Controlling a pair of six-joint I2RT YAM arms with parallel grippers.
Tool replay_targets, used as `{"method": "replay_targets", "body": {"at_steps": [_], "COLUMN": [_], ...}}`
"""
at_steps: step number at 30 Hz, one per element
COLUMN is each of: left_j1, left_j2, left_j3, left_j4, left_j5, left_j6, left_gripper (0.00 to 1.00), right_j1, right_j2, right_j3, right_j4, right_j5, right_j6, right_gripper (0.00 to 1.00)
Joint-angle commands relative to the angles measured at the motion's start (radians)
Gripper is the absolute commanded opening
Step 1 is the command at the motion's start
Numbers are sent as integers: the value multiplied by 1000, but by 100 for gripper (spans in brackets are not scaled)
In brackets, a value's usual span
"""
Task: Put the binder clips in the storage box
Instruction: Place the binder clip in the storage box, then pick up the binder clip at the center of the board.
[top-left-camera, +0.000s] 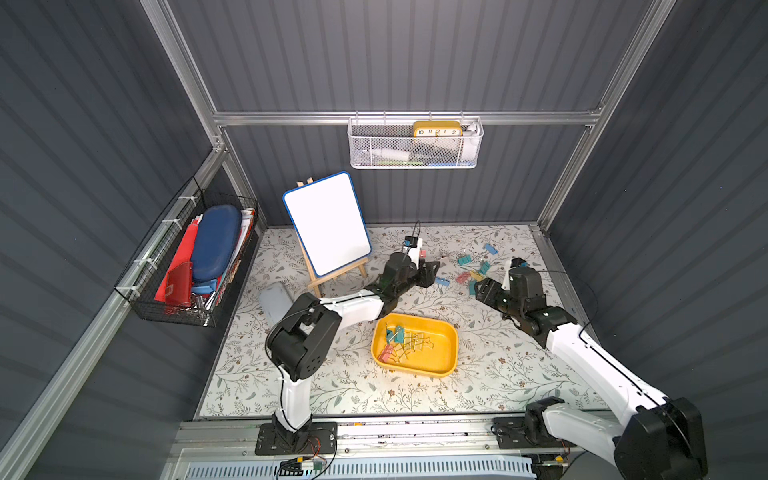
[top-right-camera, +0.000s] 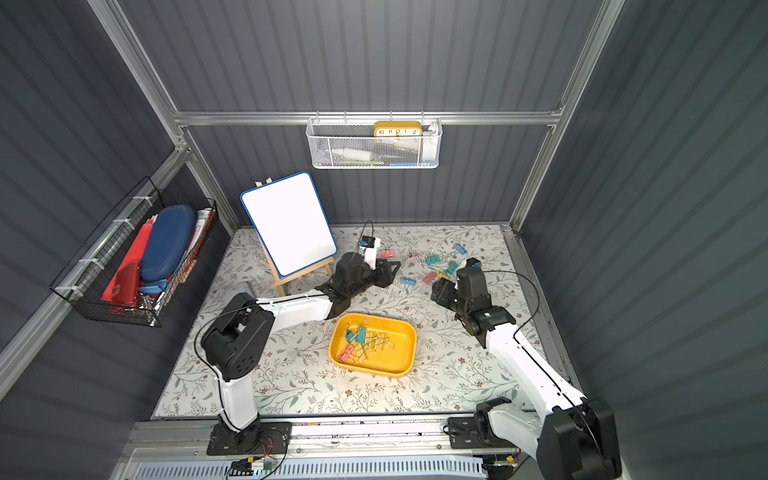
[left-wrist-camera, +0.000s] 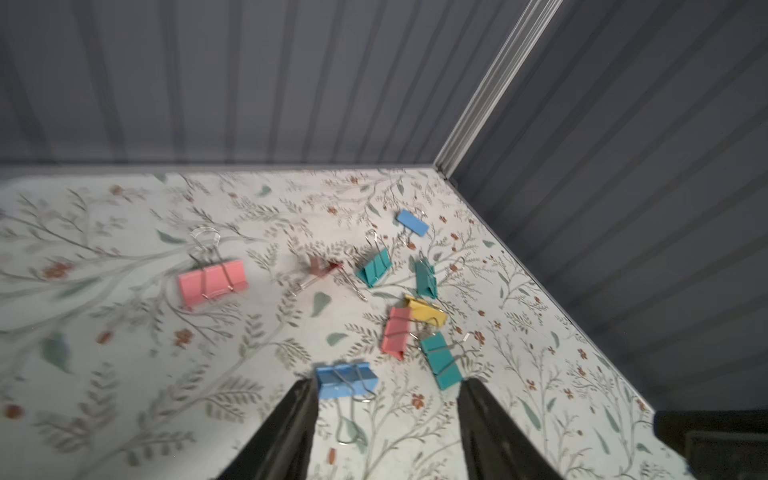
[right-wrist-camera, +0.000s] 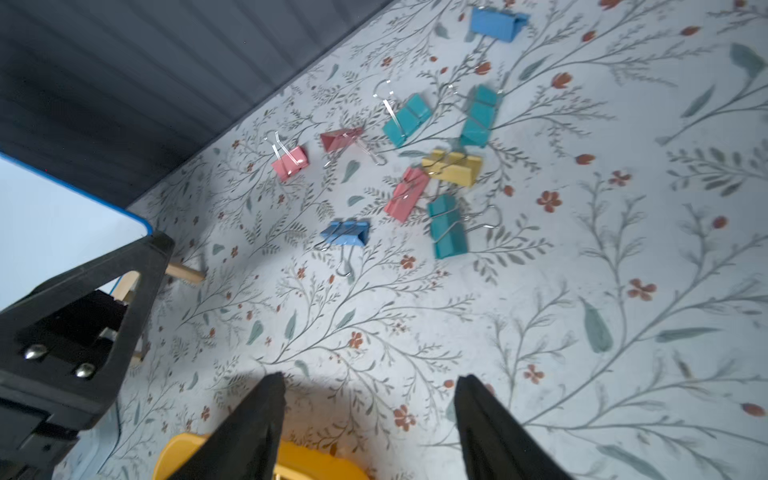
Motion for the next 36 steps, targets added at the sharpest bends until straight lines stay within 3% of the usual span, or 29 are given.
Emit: {"method": "replay_targets", "body": {"at_steps": [1,5,9,13,15,21,25,28,30,36], "left_j1": [8,-1,-43,-53,-63,-81,-81,-81,-76,-51], "left_j2": [109,193,240,252,265,364,403,419,418,441], "left_j3": [196,332,464,474,502,705,704,724,720,712], "left_j4": [-244,-344,-474,-555,-616,-871,-841,-837,-840,-818], "left_j5": [-45,-1,-11,18,-15,-157,-88,-101,-117,-87], "left_j6": [-149,-434,-692,-970,-1032,-1053,-1051,-1051,-1060,-1066], "left_gripper": [54,43,47,45,44,67,70,70,67,43], "right_j1": [-75,-120,-122,-122,-122,-122,-122,-120,-121,-120], "right_j2": [-8,-4,-19,-29,-40,-73,-89,-87,-81,-64], "right_j3": [-63,-110,-116,-126,-139,-163,-174,-181,-182,-188], "right_j4": [70,107,115,108,121,155,164,176,179,193], "right_j5": [-52,-51,-92,-83,-84,-101,-97,-104,-107,-113], "right_j6": [-10,27,37,28,32,29,28,30,32,39], "right_gripper": [72,74,75,76,77,78,79,80,80,80]}}
